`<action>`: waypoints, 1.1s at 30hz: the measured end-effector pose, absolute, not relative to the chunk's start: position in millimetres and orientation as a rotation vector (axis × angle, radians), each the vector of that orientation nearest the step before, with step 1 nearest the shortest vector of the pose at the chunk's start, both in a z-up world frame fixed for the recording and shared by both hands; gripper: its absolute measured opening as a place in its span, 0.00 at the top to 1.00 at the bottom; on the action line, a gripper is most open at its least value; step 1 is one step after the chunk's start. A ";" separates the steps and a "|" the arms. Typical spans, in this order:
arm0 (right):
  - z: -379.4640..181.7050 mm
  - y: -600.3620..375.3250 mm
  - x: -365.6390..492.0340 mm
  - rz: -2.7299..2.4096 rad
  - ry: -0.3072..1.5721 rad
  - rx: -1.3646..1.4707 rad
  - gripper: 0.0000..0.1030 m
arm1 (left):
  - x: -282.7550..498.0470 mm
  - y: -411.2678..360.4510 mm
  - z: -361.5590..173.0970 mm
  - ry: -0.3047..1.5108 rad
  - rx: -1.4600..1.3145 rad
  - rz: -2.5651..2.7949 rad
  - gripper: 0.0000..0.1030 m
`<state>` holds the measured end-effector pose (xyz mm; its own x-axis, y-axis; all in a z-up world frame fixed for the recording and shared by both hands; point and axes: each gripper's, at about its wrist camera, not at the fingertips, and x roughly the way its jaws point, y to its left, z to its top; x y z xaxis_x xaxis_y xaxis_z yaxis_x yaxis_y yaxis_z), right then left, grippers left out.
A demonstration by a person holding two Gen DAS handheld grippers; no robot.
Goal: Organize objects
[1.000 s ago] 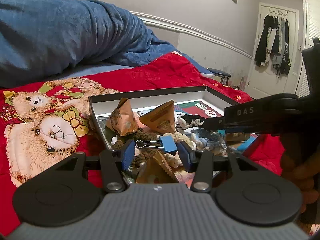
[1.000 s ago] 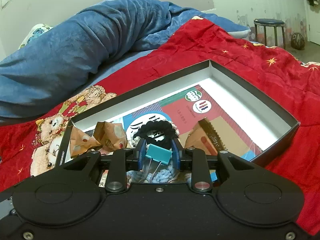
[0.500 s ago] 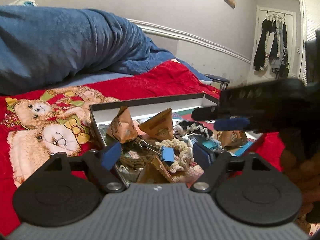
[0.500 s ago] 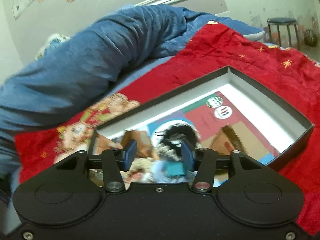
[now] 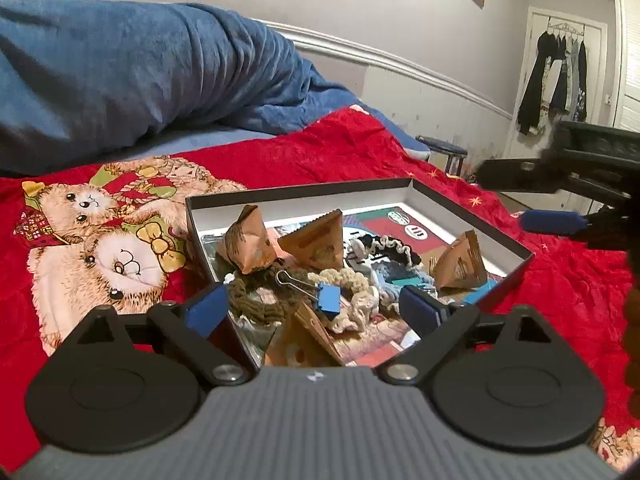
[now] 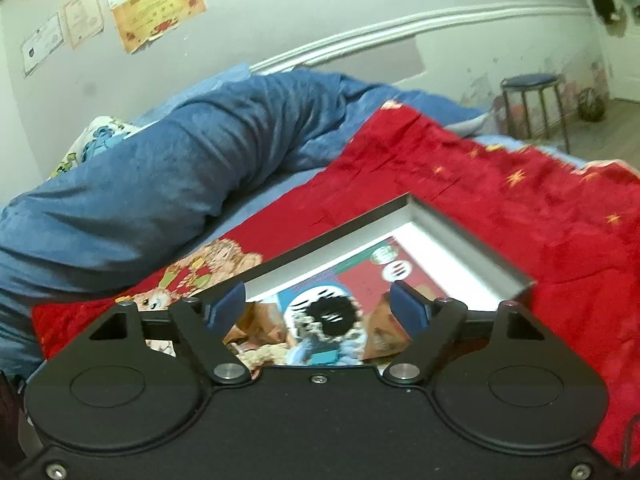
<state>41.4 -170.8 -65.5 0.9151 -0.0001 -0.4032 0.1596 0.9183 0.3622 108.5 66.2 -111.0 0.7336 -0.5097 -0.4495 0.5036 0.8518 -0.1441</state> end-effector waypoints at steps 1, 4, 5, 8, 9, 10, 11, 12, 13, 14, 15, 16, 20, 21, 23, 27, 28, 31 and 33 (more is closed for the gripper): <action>-64.8 -171.4 34.8 -0.097 0.408 0.387 0.23 | 107.8 65.8 -110.4 0.502 -0.010 -0.555 0.03; -61.8 -172.7 17.3 -0.135 0.401 0.334 0.23 | 104.7 65.1 -109.1 0.515 -0.014 -0.560 0.00; -60.6 -174.1 11.2 -0.146 0.392 0.325 0.23 | 103.8 64.9 -108.5 0.519 -0.015 -0.561 0.00; -58.5 -182.1 -3.9 -0.172 0.361 0.357 0.22 | 100.6 61.6 -107.8 0.537 0.003 -0.560 0.00; -58.3 -187.4 -7.9 -0.183 0.347 0.387 0.20 | 99.9 60.2 -107.9 0.549 0.010 -0.554 0.00; -58.8 -192.5 -10.5 -0.185 0.340 0.412 0.18 | 99.4 59.4 -107.8 0.561 0.012 -0.548 0.00; -59.9 -197.4 -12.5 -0.188 0.338 0.435 0.17 | 99.3 59.2 -108.1 0.571 0.009 -0.546 0.00; -61.6 -200.5 -13.0 -0.192 0.340 0.448 0.17 | 98.6 59.4 -108.1 0.582 0.000 -0.546 0.00; -63.3 -203.1 -12.5 -0.192 0.346 0.459 0.17 | 97.4 59.8 -108.0 0.591 -0.009 -0.547 0.00; -64.8 -204.5 -11.4 -0.191 0.354 0.465 0.17 | 95.9 59.7 -107.7 0.597 -0.014 -0.548 0.00; -65.8 -204.5 -9.7 -0.189 0.365 0.465 0.17 | 94.4 59.5 -107.2 0.601 -0.015 -0.549 0.00; -66.8 -202.6 -6.3 -0.191 0.379 0.456 0.17 | 91.8 58.8 -106.7 0.602 -0.012 -0.552 0.00; -70.9 -193.6 6.5 -0.184 0.448 0.397 0.15 | 84.7 53.2 -105.2 0.582 0.034 -0.552 0.00; -72.1 -190.7 9.6 -0.181 0.462 0.385 0.15 | 84.4 52.3 -105.3 0.586 0.038 -0.552 0.00; -74.6 -186.6 15.2 -0.177 0.489 0.366 0.15 | 85.4 51.9 -106.0 0.600 0.032 -0.550 0.00; -76.8 -183.4 18.7 -0.173 0.505 0.355 0.15 | 85.1 52.2 -105.9 0.604 0.030 -0.542 0.00; -76.9 -183.3 18.8 -0.172 0.505 0.357 0.15 | 84.9 52.3 -105.7 0.605 0.029 -0.543 0.00; -77.6 -185.0 19.1 -0.177 0.502 0.368 0.15 | 83.5 52.3 -104.8 0.599 0.031 -0.542 0.00; -78.1 -187.2 19.3 -0.178 0.500 0.378 0.15 | 83.0 52.2 -104.1 0.596 0.031 -0.540 0.00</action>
